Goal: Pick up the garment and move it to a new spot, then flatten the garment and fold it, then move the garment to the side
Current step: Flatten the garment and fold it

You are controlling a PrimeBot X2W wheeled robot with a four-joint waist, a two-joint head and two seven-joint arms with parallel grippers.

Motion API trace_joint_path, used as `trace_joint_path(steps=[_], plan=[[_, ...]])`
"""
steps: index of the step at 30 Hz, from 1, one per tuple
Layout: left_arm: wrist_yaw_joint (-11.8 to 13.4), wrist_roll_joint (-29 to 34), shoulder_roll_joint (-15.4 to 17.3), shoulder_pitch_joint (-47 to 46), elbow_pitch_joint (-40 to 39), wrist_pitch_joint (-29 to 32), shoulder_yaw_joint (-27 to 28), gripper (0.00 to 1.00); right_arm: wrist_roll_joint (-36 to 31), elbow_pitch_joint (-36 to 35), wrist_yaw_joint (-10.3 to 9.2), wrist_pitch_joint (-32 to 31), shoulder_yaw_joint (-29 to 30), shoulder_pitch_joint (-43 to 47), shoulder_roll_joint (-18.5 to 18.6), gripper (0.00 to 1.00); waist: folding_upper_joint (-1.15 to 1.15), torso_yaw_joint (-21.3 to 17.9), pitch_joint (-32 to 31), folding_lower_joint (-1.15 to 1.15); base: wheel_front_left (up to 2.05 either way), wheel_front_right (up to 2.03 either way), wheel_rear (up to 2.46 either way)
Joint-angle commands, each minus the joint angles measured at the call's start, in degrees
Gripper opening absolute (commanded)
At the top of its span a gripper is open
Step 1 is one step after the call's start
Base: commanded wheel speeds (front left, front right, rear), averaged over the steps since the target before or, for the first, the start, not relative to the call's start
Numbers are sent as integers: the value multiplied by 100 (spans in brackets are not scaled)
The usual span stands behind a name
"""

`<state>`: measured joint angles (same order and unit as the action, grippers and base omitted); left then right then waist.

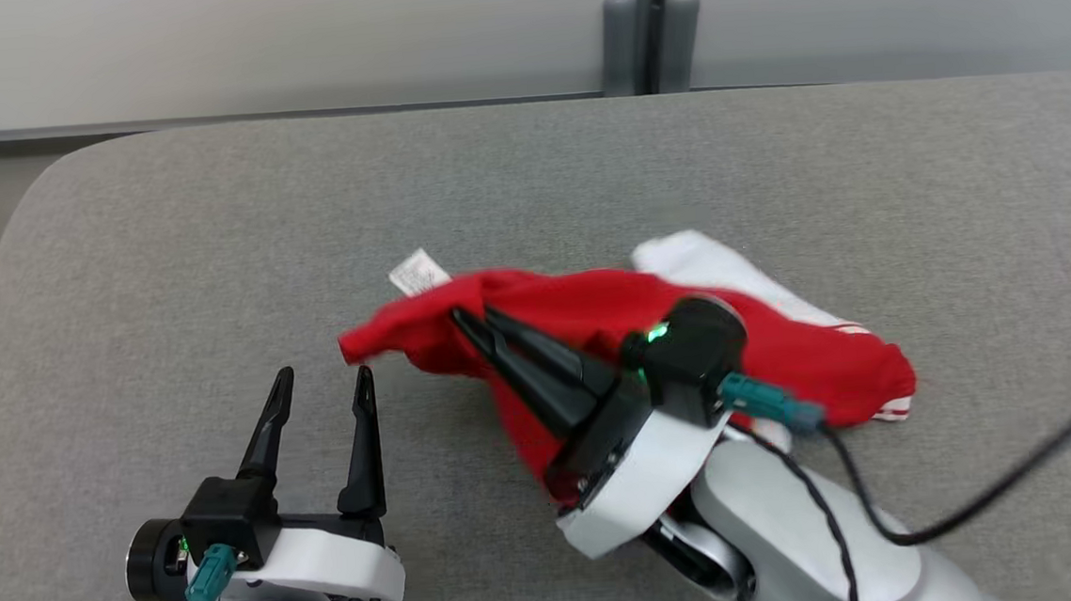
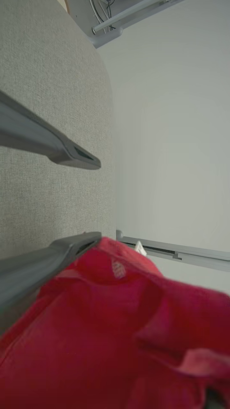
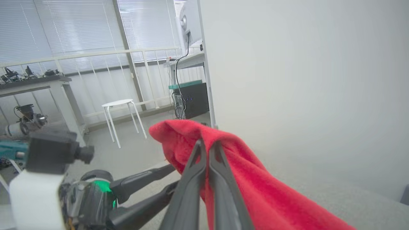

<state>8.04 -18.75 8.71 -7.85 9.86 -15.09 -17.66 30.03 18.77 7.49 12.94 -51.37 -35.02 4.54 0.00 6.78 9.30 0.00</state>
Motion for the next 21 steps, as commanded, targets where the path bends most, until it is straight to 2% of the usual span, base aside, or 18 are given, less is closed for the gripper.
trace_joint_path(steps=[1,6,11,16,21], plan=[[-30,34,30,24,-15,-5,25,100,-28,-132,0,65,79,-66,7,0,0,-72,-44,0,0,0,0],[-14,45,61,118,-31,-5,65,100,-159,-1109,0,179,794,85,0,0,0,-347,-104,0,0,0,0],[-36,54,65,86,-43,-5,54,100,-310,-1674,0,148,2044,936,239,0,0,-569,-88,0,0,0,0],[-35,52,93,53,-57,-5,72,100,-441,-1794,0,-168,3186,2079,492,0,0,-764,-38,0,0,0,0],[-27,58,137,13,-69,-6,73,100,-466,-1434,0,-406,4079,2954,533,0,0,-903,19,0,0,0,0]])
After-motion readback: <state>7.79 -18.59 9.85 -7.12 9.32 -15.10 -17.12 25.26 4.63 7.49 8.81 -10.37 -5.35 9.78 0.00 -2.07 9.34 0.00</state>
